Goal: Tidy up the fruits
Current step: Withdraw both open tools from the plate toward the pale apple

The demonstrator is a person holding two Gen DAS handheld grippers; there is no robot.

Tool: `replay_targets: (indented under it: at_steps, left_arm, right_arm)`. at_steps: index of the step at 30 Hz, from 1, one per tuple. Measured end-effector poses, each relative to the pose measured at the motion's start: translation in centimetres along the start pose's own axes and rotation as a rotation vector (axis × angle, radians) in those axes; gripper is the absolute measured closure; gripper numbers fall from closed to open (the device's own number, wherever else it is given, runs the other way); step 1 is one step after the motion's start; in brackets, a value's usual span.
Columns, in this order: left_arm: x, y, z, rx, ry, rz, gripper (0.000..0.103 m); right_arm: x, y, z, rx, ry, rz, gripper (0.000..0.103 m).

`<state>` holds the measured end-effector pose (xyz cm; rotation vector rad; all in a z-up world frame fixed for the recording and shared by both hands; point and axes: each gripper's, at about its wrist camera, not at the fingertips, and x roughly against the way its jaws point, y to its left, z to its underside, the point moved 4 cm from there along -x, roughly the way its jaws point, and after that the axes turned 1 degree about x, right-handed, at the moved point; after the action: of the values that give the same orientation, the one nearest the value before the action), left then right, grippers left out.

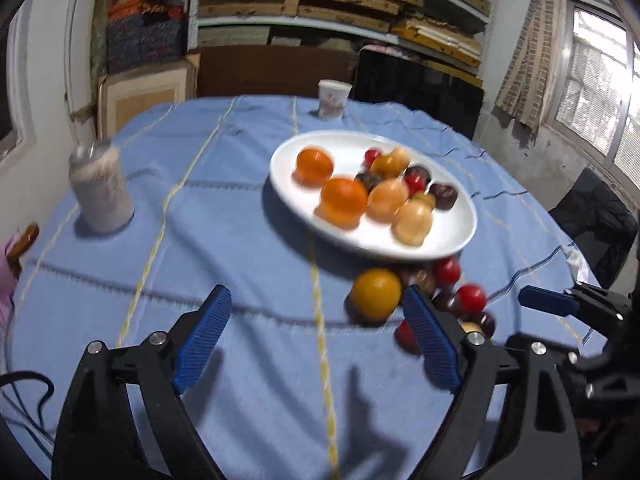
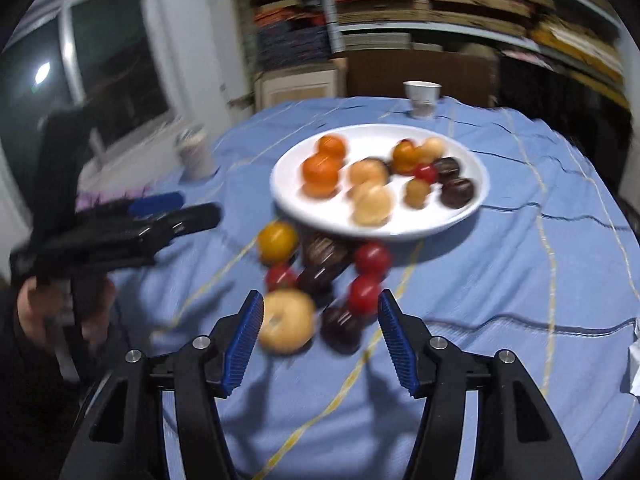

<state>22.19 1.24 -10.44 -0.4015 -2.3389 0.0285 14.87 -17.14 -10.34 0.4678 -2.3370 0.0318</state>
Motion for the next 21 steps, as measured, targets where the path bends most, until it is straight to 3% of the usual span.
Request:
replay_targets:
  at_steps: [6, 11, 12, 13, 16, 21]
  left_arm:
    - [-0.1, 0.2, 1.7, 0.013, 0.026, 0.039, 0.018]
    - [0.5, -3.1, 3.5, -0.112, 0.054, 0.105, 0.018]
    - [0.6, -3.9, 3.8, -0.136, 0.061, 0.117, 0.018]
    - [0.6, -4.6, 4.2, -0.16, 0.069, 0.125, 0.025]
    - [-0.1, -7.0, 5.2, -0.249, 0.107, 0.128, 0.046]
    - [-0.9, -9.2, 5.3, -0.275, 0.135, 0.149, 0.051]
  right_arm:
    - [-0.1, 0.7, 0.8, -0.021, 0.009, 0.052, 0.043]
    - [-0.8, -2.3, 1.9, -0.159, 0.026, 0.096, 0.044]
    - [-1.1, -2.8, 2.1, -0.184, 0.032, 0.092, 0.049]
    - [-1.4, -3.2, 2.3, -0.206, 0.041, 0.076, 0.053]
    - [-1.4, -3.7, 2.5, -0.239, 0.033, 0.047, 0.053]
    - [-0.6, -4.9, 2.9, -0.307, -0.016, 0.034, 0.053]
